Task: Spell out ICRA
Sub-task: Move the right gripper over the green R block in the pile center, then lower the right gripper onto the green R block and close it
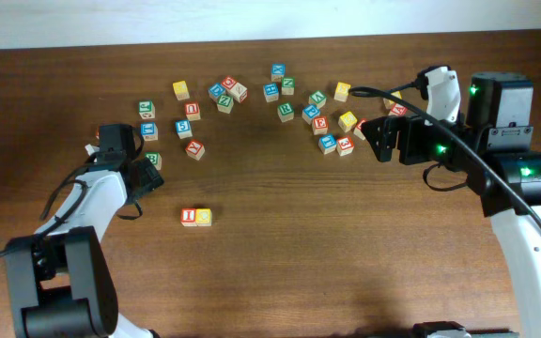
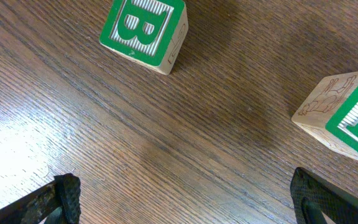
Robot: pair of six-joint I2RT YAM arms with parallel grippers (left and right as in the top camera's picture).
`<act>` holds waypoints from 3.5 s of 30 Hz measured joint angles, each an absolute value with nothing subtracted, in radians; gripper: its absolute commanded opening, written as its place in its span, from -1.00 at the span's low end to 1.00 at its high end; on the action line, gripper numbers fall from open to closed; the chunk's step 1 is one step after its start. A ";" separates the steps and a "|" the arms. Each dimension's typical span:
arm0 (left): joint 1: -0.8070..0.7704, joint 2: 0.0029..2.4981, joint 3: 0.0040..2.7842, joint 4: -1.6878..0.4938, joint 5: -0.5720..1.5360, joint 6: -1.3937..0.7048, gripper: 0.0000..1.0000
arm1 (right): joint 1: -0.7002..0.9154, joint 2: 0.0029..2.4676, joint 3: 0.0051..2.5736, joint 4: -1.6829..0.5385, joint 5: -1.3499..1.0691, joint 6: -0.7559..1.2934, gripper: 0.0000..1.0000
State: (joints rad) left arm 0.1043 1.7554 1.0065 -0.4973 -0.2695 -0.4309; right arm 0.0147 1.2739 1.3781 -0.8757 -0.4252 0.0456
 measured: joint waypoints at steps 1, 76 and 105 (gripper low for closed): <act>0.104 1.755 1.007 -0.497 -0.270 -0.431 0.99 | 0.015 1.274 1.378 -0.876 -0.425 0.045 0.96; 0.104 1.755 1.007 -0.497 -0.269 -0.431 0.98 | 0.421 2.485 2.386 -1.008 0.030 -0.144 0.69; 0.104 1.755 1.007 -0.497 -0.269 -0.431 0.99 | 0.411 2.589 2.377 -0.998 0.045 -0.149 -0.36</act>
